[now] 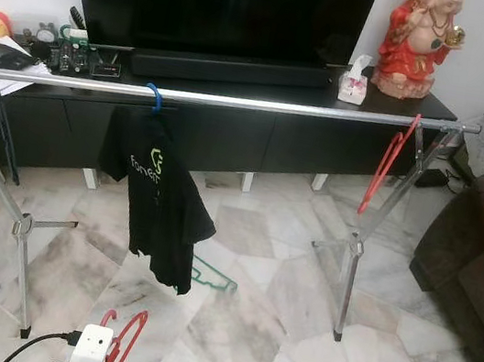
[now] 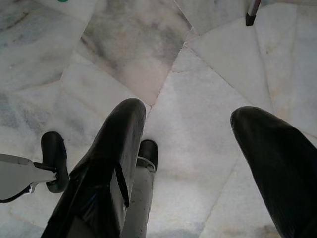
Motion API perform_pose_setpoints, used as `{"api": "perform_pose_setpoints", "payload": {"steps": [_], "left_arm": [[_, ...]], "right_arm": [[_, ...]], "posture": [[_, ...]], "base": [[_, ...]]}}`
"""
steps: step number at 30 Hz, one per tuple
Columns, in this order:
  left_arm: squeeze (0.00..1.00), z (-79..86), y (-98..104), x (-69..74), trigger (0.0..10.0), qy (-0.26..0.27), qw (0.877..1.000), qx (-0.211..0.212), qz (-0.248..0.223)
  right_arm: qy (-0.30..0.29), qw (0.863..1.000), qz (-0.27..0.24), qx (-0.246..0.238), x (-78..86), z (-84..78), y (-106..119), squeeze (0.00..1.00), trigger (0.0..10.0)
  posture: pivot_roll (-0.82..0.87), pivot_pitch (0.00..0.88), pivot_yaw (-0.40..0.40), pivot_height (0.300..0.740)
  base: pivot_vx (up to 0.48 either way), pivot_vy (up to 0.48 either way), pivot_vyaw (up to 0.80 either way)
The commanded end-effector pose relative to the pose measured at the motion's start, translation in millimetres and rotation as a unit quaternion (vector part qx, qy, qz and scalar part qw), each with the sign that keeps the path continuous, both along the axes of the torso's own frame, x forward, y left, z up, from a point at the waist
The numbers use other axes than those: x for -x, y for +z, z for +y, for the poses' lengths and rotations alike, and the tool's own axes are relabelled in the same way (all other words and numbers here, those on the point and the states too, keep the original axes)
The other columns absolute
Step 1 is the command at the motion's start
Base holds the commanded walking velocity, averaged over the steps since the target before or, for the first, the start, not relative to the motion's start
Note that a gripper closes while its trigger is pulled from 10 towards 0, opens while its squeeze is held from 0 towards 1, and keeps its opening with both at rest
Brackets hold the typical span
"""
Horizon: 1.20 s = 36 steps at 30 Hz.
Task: Hang hanger
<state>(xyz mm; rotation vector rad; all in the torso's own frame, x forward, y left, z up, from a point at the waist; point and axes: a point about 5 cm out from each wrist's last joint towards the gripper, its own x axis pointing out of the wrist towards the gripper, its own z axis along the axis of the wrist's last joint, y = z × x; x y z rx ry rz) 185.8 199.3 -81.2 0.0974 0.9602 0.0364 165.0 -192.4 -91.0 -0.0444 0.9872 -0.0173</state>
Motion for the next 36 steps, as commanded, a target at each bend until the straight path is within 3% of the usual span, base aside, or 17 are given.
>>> {"api": "perform_pose_setpoints", "payload": {"steps": [1, 20, 36], "left_arm": [[0.0, -1.0, -2.8, 4.9, 10.0, -0.006, 1.0, -0.002, 0.014], [0.0, -0.7, -4.4, 8.3, 10.0, -0.011, 1.0, -0.004, 0.021], [0.0, -1.5, -5.2, 9.7, 10.0, -0.011, 1.0, -0.003, 0.023]], "right_arm": [[-0.001, 1.0, 0.003, 0.004, 1.1, -2.7, -0.2, 0.0, 10.0], [0.011, 1.0, 0.006, 0.008, 0.7, -2.4, -0.1, 0.0, 10.0], [0.013, 1.0, 0.006, 0.01, 0.1, -2.8, 0.2, 0.0, 10.0]], "posture": [[-0.04, 0.0, -0.04, 0.74], [-0.04, 0.0, -0.041, 0.74], [-0.04, 0.0, -0.043, 0.74]], "base": [[0.0, -0.274, 0.0], [0.0, -0.279, 0.0], [0.195, -0.283, 0.0]]}}
